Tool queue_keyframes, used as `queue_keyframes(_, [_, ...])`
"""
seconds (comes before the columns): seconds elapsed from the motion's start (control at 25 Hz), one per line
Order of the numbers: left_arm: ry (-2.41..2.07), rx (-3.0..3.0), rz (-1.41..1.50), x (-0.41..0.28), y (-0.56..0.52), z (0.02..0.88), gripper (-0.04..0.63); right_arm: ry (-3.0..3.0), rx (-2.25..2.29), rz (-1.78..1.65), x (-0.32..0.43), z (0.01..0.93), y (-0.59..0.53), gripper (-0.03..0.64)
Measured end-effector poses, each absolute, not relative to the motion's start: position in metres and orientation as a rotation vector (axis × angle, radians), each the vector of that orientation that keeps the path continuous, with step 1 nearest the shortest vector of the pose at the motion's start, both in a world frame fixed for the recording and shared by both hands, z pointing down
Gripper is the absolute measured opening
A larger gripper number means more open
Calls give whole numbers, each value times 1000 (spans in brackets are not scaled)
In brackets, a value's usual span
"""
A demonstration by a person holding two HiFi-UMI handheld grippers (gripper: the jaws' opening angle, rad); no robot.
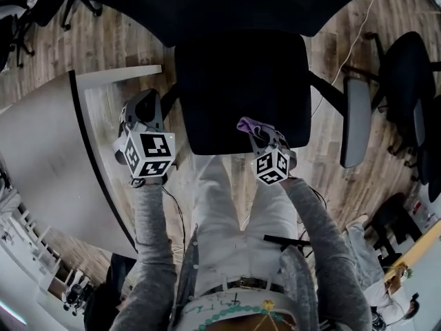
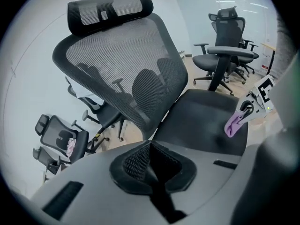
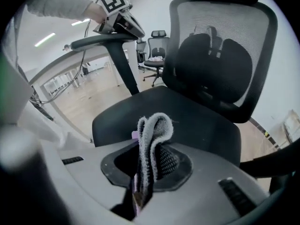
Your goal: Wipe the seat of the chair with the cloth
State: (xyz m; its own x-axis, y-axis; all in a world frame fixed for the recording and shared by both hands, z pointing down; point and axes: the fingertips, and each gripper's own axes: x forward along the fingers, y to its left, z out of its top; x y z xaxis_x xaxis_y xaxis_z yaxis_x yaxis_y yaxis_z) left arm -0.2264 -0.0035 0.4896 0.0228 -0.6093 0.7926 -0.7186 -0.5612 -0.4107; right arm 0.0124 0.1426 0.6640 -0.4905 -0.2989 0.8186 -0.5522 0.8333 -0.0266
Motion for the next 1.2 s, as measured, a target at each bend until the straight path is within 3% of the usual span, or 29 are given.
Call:
queue_keyframes(0.6, [-1336,2210,1610,-215,-2,493,-2,-2284,216,360,-165,670,216,51])
queue_keyframes(1.2, [-1295,2255,1600,-217,2,492,-2,-2202,31,55,-181,712,239,51])
